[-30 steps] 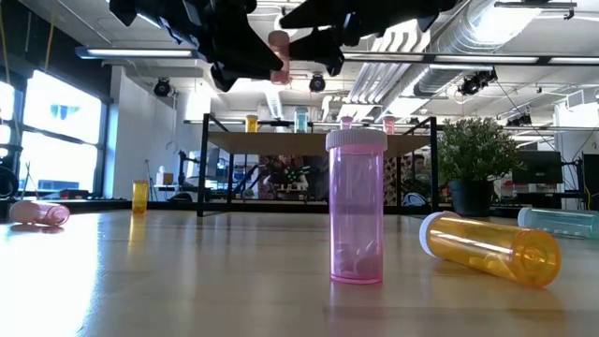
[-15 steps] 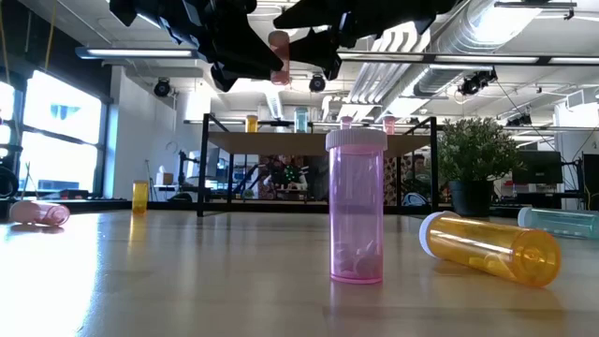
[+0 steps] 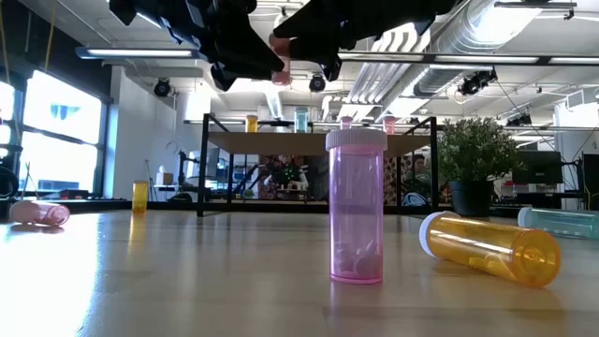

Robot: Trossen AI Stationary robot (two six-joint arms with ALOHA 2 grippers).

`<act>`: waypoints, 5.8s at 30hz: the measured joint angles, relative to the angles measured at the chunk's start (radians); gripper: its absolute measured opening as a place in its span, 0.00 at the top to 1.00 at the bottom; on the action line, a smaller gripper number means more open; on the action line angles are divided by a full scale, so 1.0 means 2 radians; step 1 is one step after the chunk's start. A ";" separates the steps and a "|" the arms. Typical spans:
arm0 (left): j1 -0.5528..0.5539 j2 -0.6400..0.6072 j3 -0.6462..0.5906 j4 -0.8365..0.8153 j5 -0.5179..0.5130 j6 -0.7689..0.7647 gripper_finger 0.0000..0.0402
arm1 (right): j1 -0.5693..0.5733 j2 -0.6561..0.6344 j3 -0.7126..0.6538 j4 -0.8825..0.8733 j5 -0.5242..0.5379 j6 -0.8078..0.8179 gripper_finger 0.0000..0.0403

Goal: Pick and place medicine bottles onto shelf by color
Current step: Put the right pink pill bottle aligned with the other pink pill bottle, then put the left purple pill bottle aligned with the other purple pill bottle

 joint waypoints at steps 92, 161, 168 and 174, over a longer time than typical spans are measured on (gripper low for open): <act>0.093 -0.020 0.036 -0.060 -0.003 0.040 0.43 | -0.210 -0.302 -0.328 0.109 0.215 -0.058 0.77; 0.092 -0.048 0.036 -0.121 -0.003 0.039 0.43 | -0.124 -0.435 -0.317 -0.017 0.223 0.065 0.63; 0.090 -0.059 0.036 -0.122 -0.003 0.039 0.43 | -0.049 -0.431 -0.203 -0.232 0.221 0.142 0.63; 0.090 -0.058 0.036 -0.128 0.001 0.054 0.43 | 0.015 -0.430 -0.135 -0.326 0.222 0.236 0.63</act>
